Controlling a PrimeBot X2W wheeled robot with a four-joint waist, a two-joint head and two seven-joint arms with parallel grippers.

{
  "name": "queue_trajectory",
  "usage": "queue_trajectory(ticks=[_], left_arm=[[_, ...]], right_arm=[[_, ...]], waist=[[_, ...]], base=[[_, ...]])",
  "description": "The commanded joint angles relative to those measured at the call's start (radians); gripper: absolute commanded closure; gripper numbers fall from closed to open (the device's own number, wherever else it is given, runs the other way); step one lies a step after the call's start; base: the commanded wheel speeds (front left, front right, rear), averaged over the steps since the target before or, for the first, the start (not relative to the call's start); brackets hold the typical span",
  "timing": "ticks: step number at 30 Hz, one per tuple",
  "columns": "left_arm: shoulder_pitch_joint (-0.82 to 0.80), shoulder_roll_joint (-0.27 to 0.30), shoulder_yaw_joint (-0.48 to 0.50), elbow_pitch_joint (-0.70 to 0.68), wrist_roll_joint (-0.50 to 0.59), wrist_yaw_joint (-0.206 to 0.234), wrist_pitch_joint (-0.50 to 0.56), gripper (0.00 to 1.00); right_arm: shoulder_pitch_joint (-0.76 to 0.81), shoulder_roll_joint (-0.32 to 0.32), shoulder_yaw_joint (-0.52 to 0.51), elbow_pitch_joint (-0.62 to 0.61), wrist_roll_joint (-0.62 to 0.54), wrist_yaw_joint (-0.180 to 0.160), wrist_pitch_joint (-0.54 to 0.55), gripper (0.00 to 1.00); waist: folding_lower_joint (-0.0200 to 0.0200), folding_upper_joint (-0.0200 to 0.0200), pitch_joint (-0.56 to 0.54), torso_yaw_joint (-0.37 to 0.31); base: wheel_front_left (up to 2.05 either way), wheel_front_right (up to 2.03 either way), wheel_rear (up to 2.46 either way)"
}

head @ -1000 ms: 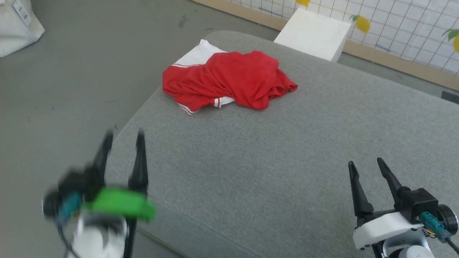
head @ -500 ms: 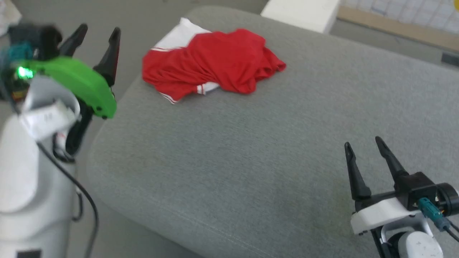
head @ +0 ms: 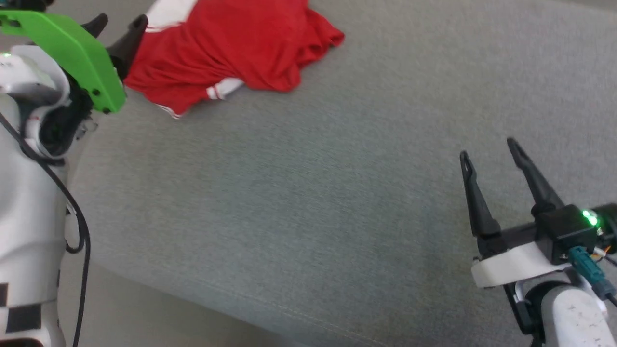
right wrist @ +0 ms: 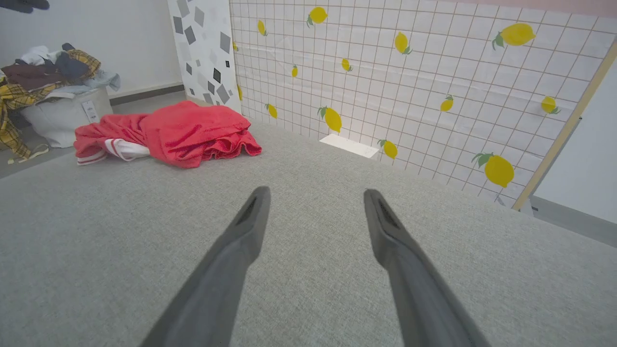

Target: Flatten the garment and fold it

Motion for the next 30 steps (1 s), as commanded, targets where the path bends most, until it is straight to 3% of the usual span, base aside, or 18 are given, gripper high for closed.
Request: queue_trajectory(ticks=[1,14,26,27,30], left_arm=[[-0.023,-0.001,0.010,0.019,-0.024,-0.001,0.012,0.00],[-0.055,0.026,0.038,0.163,-0.055,0.051,0.081,0.00],[-0.099,0.021,0.015,0.322,-0.007,0.063,-0.014,0.00],[-0.103,0.022,0.012,0.332,-0.006,0.054,-0.030,1.00],[-0.108,0.019,0.008,0.366,-0.023,0.033,-0.044,1.00]], right_arm=[[-0.020,-0.009,0.005,-0.020,-0.005,-0.002,0.008,0.00],[-0.042,-0.048,0.013,-0.180,-0.023,-0.002,0.064,0.00],[-0.044,-0.066,-0.005,-0.266,-0.030,-0.002,0.096,0.00],[-0.045,-0.066,-0.005,-0.270,-0.029,-0.002,0.098,0.00],[-0.051,-0.068,-0.004,-0.275,-0.029,-0.002,0.105,0.00]], waist=[[-0.0001,-0.0001,0.083,-0.066],[-0.0001,-0.0001,0.196,-0.154],[-0.0001,-0.0001,0.278,-0.158],[-0.0001,-0.0001,0.281,-0.158],[-0.0001,-0.0001,0.281,-0.156]], base=[[0.00,0.00,0.00],[0.00,0.00,0.00],[0.00,0.00,0.00],[0.00,0.00,0.00],[0.00,0.00,0.00]])
